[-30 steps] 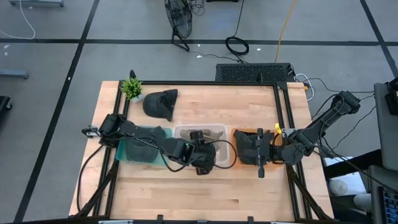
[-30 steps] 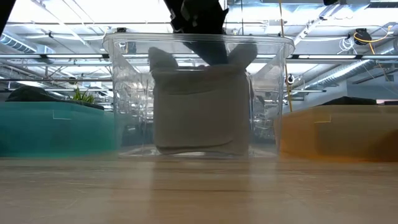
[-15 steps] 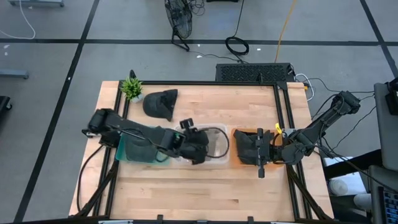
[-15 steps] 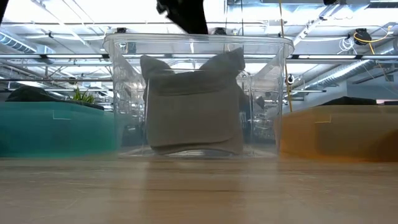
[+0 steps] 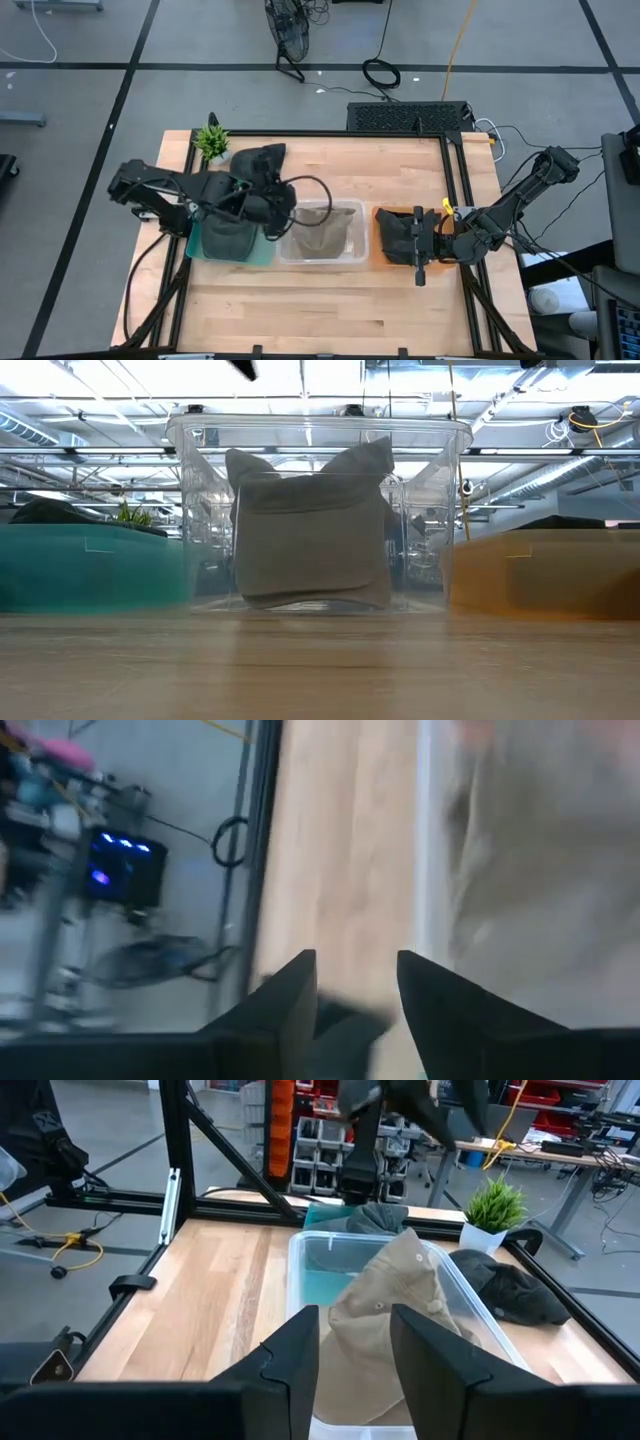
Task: Pick & Place hat
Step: Put the black cap into the orange bin
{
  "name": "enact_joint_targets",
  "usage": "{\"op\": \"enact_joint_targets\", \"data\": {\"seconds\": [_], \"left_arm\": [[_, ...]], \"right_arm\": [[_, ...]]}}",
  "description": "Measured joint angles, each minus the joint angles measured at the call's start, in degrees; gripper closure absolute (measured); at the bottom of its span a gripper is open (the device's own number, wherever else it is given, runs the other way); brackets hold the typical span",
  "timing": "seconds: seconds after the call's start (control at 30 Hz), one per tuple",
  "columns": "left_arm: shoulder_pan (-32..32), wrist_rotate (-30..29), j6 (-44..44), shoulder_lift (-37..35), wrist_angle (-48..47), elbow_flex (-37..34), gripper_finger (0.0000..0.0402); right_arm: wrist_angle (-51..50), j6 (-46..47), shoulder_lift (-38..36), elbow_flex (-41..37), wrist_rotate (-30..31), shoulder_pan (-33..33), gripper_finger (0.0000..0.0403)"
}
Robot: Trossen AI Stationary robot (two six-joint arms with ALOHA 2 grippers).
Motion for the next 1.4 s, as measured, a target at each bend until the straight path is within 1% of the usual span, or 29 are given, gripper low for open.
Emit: {"op": "enact_joint_targets", "data": {"seconds": [0.1,0.17,0.27,0.37,0.5,0.67,0.73,0.8,0.9,1.03,1.23,1.4], "left_arm": [[2.6,0.1,9.9,0.1,-4.2,0.0,0.0258],[4.4,0.5,14.8,0.2,-6.9,-0.1,0.0266],[7.0,5.0,20.0,0.7,-9.5,0.0,0.0279],[9.0,8.9,22.4,1.1,-12.7,-0.1,0.0289],[11.5,12.7,23.1,0.2,-12.7,-2.1,0.0298],[14.1,13.0,18.5,-0.1,-12.0,-4.2,0.0300],[14.6,14.3,19.0,0.0,-10.2,-5.3,0.0300],[14.9,16.0,22.1,0.0,-9.1,-6.2,0.0300],[15.7,17.3,25.9,0.0,-10.9,-8.2,0.0300],[15.9,18.0,25.4,0.0,-11.3,-10.9,0.0300],[16.1,18.3,23.9,-1.8,-10.4,-13.0,0.0300],[16.2,18.4,21.8,-2.6,-10.9,-13.2,0.0300]], "right_arm": [[0.0,0.0,0.0,0.0,0.0,0.0,0.0289],[0.0,0.0,0.0,0.0,0.0,0.0,0.0289],[0.2,-0.1,0.0,0.0,0.0,0.0,0.0289],[0.1,0.0,0.0,0.0,0.0,0.0,0.0289],[0.0,-0.5,0.0,0.0,0.0,0.0,0.0289],[-0.9,-1.5,0.0,0.0,-0.2,0.0,0.0289],[-1.3,-2.3,0.0,0.0,-2.5,0.0,0.0289],[-1.2,-3.2,0.0,-0.1,-6.2,0.0,0.0289],[-0.4,-4.9,0.0,-0.8,-10.7,0.1,0.0289],[0.3,-5.6,0.0,-0.9,-15.2,0.1,0.0289],[0.3,-7.7,0.0,-0.9,-13.4,-0.1,0.0289],[0.3,-6.5,0.0,-0.9,-13.6,0.0,0.0289]]}}
